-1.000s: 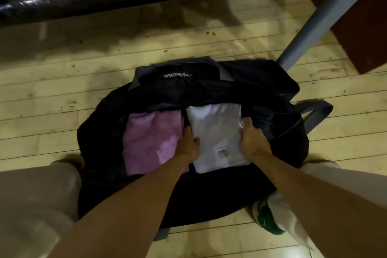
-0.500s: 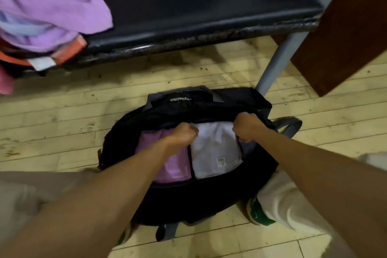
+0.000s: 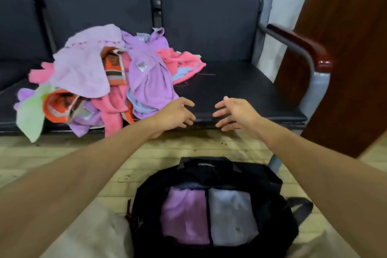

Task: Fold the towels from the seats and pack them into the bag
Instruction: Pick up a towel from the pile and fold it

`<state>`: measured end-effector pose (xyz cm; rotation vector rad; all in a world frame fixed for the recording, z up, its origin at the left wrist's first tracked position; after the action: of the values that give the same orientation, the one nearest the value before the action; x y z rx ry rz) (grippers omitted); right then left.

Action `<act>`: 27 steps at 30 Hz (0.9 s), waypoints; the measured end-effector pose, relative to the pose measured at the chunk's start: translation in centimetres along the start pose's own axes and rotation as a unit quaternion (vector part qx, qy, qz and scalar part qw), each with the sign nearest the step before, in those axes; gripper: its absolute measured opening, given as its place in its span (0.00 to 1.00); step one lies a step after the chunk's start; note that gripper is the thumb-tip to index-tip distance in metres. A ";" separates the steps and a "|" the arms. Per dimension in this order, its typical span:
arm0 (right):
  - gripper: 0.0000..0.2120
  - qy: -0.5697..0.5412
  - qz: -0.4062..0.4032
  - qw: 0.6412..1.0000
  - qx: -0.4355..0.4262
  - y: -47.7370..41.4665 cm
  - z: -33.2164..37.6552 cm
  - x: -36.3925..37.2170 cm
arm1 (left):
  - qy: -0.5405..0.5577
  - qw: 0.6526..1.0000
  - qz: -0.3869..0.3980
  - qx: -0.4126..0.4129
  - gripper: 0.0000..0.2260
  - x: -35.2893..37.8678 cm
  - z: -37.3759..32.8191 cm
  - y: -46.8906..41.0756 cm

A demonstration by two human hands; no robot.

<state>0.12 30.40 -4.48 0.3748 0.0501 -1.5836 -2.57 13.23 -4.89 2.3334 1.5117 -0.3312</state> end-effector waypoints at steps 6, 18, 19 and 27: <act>0.13 -0.034 0.000 0.994 -0.105 -2.5 7.4 5.3 | -0.040 0.986 -0.139 0.088 0.14 -11.1 -0.6 1.8; 0.06 -0.053 0.023 0.993 -0.103 -9.8 8.4 17.9 | -0.148 0.883 -0.443 0.049 0.27 -23.0 6.3 6.7; 0.06 -0.035 0.020 0.994 -0.105 -10.0 8.2 18.7 | -0.159 0.884 -0.437 0.041 0.30 -23.1 6.6 6.4; 0.04 0.013 0.043 0.994 -0.104 -9.2 8.3 19.8 | -0.345 0.825 -0.448 0.006 0.15 -23.2 5.9 5.6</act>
<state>-10.60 9.63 -3.73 0.2306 0.2142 -1.4737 -6.91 -10.62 -0.84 1.0800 2.0177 -1.2379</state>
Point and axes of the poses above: each hand's wrist, its own y-axis away from the middle knuckle, its own x-axis out of the palm, z = x × y, the point moved 8 cm from there along -y, towards the middle knuckle, and after that the axes turned 2 degrees about z, right-handed, at the moved point
